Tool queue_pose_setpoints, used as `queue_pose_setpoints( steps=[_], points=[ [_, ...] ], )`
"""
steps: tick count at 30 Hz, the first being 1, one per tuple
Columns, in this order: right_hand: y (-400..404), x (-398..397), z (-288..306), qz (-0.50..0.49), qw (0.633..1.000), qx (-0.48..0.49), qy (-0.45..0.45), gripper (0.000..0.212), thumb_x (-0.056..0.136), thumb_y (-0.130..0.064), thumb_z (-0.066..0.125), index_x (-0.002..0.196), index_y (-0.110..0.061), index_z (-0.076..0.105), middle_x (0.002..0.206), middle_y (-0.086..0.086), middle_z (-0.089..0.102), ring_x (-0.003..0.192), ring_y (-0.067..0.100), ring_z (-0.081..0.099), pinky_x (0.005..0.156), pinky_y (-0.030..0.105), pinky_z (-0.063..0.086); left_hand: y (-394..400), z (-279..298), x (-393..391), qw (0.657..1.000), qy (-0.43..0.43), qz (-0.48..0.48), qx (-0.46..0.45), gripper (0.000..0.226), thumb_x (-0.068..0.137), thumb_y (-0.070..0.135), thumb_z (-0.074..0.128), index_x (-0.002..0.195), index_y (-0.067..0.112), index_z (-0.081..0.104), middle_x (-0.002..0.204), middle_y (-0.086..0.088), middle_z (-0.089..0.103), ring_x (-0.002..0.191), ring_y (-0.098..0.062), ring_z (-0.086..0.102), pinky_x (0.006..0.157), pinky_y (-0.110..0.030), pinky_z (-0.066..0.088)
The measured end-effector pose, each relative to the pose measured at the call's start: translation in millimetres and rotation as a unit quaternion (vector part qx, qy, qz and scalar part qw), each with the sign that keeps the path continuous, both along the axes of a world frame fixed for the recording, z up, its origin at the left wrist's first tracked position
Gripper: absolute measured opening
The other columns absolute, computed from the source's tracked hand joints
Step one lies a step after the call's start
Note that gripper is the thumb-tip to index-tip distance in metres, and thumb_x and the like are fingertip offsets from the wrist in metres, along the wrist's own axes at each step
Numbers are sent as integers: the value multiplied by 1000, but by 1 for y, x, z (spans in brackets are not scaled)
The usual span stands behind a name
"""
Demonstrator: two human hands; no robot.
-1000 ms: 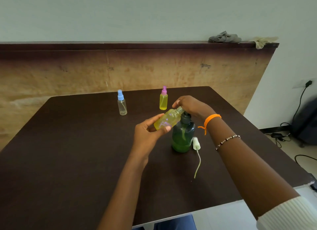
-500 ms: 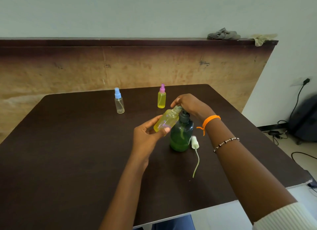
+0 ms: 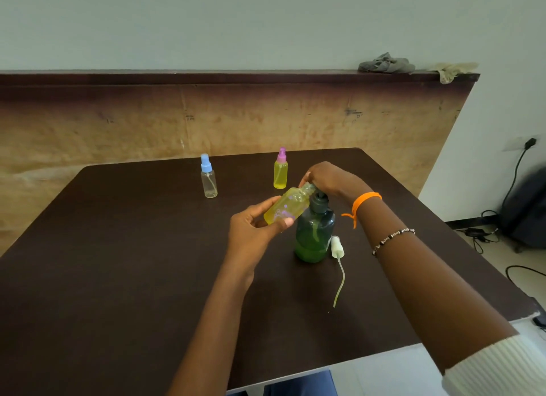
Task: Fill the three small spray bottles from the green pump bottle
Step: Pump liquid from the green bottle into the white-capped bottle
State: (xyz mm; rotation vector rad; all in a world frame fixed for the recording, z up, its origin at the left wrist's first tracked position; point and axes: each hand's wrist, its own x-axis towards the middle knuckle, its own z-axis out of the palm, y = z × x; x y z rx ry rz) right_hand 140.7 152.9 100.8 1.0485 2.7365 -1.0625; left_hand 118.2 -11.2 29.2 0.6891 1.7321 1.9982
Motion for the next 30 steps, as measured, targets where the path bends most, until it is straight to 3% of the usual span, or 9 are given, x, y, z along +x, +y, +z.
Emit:
queue_pose_setpoints(
  steps=[3,5,8,16,18,20,23,26,30],
  points=[
    [6,-2,-3,-36,999,39,-7,37,80,-14,47,111,-5,65,119,18,61,109,35,57,96,43,48,0,1,-1,1000,3,0,4,46,74,2,75,115,19,66,113,-3,68,98,-8,65,82,-16,52],
    [17,-6,-14,-59,997,39,23,40,62,-20,40,89,-13,68,112,18,64,106,38,57,95,51,47,1,-1,-2,1000,-1,-2,5,46,74,2,75,114,22,66,111,-1,68,98,-7,65,79,-15,52],
    [33,-13,-36,-86,995,-3,49,34,53,-22,36,69,-15,65,104,19,66,101,39,59,94,55,46,3,-4,0,1000,-7,-5,-3,45,73,3,76,110,27,66,111,0,69,101,-9,65,83,-18,51],
    [46,-26,-33,-58,998,30,-10,52,57,-24,33,97,-12,65,115,18,64,106,39,57,96,52,46,0,2,-2,1000,3,-1,-1,45,74,2,75,111,26,66,110,-3,69,95,-11,63,82,-20,52],
    [26,-11,-17,-56,997,48,-1,45,70,-24,37,102,-9,65,115,16,64,103,36,58,96,49,47,0,3,-2,1000,4,-3,2,45,74,2,75,110,27,66,110,-3,69,95,-11,63,81,-20,51],
    [11,-2,-9,-49,998,35,7,28,87,-9,42,98,-1,66,105,17,65,90,27,58,86,37,51,2,2,-1,1000,1,-8,4,45,74,2,75,109,28,65,110,-2,69,95,-8,64,75,-15,50],
    [8,-1,-11,-60,998,21,16,27,88,1,43,99,6,67,95,17,64,83,26,58,79,35,49,3,0,1,1000,-4,-10,0,44,74,4,76,107,31,65,109,-1,69,95,-8,64,70,-9,48],
    [1,1,-2,-52,999,16,6,33,93,-1,39,117,6,60,119,23,61,102,32,60,93,39,50,2,0,0,1000,-4,-6,1,44,74,5,76,107,32,65,110,-2,69,99,-12,64,75,-13,49],
    [-4,7,7,-7,999,7,-41,39,97,-7,34,132,3,47,134,22,50,86,25,50,83,34,48,0,1,-2,1000,4,-12,-5,47,73,4,77,112,27,65,112,-3,68,100,-13,64,77,-16,50]
  ],
)
